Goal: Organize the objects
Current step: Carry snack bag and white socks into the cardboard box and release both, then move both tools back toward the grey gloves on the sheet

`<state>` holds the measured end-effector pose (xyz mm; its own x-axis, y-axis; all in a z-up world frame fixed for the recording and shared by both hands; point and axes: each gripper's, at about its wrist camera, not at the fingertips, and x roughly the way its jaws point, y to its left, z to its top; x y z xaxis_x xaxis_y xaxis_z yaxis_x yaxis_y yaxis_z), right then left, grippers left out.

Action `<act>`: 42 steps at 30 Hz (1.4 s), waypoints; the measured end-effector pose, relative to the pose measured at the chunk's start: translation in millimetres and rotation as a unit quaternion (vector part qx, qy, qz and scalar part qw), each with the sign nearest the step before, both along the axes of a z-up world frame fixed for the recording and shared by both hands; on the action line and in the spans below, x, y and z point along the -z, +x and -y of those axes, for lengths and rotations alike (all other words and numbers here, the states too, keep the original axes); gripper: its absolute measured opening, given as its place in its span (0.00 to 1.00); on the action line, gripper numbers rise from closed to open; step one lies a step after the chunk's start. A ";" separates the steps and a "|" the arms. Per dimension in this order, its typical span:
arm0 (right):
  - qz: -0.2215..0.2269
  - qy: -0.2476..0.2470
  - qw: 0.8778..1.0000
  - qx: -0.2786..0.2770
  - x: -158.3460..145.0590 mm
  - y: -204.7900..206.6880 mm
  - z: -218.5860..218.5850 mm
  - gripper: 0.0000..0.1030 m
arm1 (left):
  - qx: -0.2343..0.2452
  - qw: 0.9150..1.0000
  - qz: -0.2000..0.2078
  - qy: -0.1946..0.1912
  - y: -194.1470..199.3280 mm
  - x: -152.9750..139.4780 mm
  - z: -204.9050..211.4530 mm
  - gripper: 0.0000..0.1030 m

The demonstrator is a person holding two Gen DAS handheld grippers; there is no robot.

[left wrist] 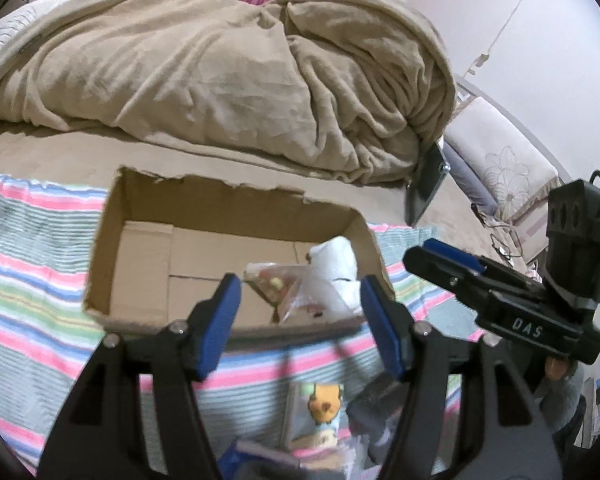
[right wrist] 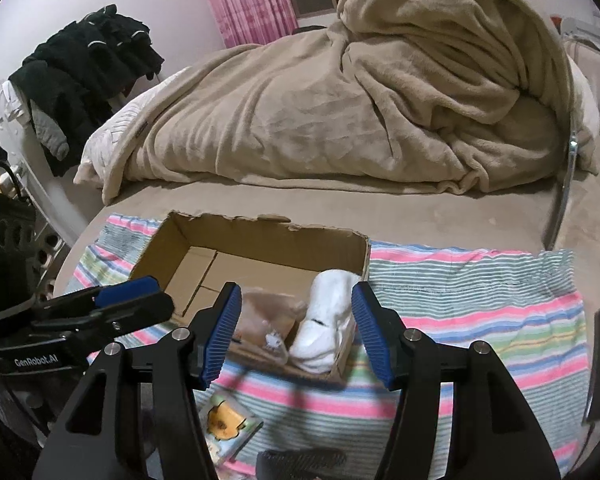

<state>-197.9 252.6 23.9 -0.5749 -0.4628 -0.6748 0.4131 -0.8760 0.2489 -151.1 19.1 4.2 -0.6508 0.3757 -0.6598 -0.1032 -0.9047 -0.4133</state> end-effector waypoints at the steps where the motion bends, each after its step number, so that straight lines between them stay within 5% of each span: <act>1: -0.002 0.000 1.000 0.000 -2.5 3.9 -0.2 0.59 | -0.001 1.000 -0.002 -0.001 4.1 -2.5 1.4 0.62; 11: -0.012 0.005 1.000 0.002 -16.3 40.7 -2.4 0.59 | -0.007 1.000 -0.011 -0.022 47.1 -17.3 7.4 0.63; 13: -0.012 0.007 1.000 0.002 -17.2 48.4 -2.9 0.59 | -0.010 1.000 -0.010 -0.026 53.8 -17.6 8.5 0.67; 15: -0.013 0.011 1.000 0.003 -18.0 56.1 -2.7 0.59 | -0.013 1.000 -0.010 -0.026 61.6 -16.8 10.5 0.83; 42: 0.023 0.031 0.999 0.010 17.3 110.4 -12.6 0.61 | -0.016 0.997 0.045 -0.054 115.2 27.2 7.3 0.83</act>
